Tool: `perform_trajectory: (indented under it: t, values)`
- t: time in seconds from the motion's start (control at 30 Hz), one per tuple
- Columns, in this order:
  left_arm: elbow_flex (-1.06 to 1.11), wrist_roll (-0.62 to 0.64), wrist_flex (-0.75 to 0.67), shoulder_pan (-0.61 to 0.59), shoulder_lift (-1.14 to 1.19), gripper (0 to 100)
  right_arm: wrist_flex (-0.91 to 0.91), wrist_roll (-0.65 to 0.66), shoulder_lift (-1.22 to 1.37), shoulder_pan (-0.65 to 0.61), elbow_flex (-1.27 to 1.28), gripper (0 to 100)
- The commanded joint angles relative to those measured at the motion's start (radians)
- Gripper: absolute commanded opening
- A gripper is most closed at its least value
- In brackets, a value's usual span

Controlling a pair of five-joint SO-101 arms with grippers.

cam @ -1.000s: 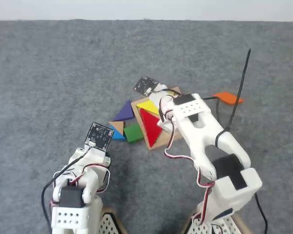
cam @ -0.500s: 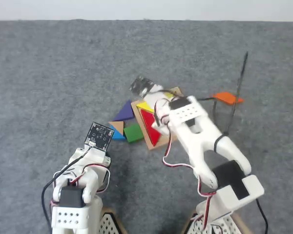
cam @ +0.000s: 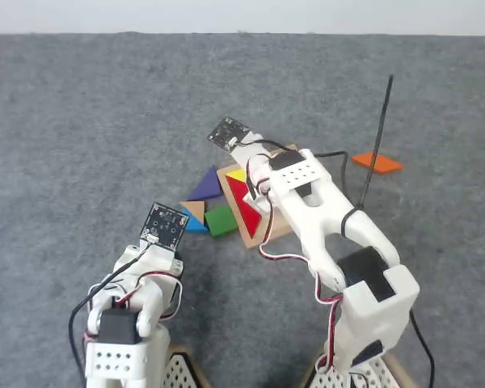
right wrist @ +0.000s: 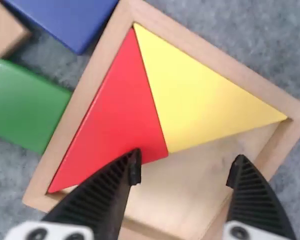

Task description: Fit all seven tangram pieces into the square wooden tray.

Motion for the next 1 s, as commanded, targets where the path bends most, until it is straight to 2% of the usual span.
perform_trajectory:
  t: [0.0,0.27,0.63,0.97]
  values:
    - [-0.01,0.005,0.006,0.005,-0.023,6,0.025,-0.043,-0.073,0.068,0.002,28.1]
    - [-0.01,0.005,0.006,0.005,-0.023,6,-0.007,-0.038,-0.214,0.137,0.23,28.1]
    - [-0.01,0.005,0.006,0.005,-0.023,6,0.077,-0.009,-0.213,0.166,0.321,28.1]
    - [-0.01,0.005,0.006,0.005,-0.023,6,0.022,-0.028,-0.484,0.17,0.597,28.1]
